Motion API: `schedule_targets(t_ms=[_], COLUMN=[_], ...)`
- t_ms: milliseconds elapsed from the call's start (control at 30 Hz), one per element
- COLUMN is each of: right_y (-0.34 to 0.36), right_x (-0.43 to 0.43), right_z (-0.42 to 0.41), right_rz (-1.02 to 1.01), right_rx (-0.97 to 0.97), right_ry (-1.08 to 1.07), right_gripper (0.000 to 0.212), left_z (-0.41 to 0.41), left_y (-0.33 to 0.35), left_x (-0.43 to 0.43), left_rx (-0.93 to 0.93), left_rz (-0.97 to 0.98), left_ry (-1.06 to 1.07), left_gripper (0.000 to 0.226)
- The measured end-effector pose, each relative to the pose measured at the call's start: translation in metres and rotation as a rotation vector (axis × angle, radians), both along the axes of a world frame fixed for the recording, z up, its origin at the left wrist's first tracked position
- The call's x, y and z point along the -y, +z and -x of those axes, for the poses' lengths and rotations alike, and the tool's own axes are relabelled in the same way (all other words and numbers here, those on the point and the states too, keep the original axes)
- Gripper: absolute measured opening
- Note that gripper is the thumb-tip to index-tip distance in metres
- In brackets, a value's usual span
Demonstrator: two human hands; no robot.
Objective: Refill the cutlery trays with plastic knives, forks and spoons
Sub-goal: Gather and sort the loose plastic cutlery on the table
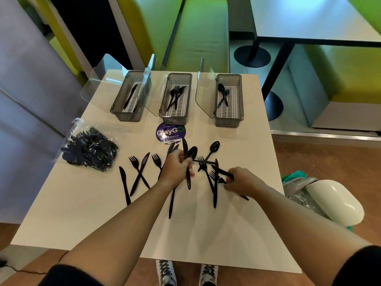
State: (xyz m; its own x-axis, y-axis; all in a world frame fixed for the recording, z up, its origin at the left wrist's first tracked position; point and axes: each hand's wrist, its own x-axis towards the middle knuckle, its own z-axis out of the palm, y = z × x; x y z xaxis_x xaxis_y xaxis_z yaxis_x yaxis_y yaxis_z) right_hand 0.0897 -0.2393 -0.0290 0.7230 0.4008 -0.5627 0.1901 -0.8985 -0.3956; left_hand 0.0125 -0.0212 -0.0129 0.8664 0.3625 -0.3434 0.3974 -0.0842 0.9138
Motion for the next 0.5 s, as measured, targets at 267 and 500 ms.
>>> schedule_targets(t_ms=[267, 500], right_y=[0.006, 0.003], right_x=[0.001, -0.003], right_z=[-0.007, -0.015], right_rz=[-0.021, -0.137], right_rx=[0.052, 0.017], right_ry=[-0.07, -0.207], right_gripper=[0.014, 0.019], left_z=[0.006, 0.0], left_y=[-0.004, -0.006], left_x=[-0.006, -0.003], left_rx=[-0.06, -0.036], left_rz=[0.034, -0.022], left_ry=[-0.039, -0.024], left_gripper=[0.008, 0.029])
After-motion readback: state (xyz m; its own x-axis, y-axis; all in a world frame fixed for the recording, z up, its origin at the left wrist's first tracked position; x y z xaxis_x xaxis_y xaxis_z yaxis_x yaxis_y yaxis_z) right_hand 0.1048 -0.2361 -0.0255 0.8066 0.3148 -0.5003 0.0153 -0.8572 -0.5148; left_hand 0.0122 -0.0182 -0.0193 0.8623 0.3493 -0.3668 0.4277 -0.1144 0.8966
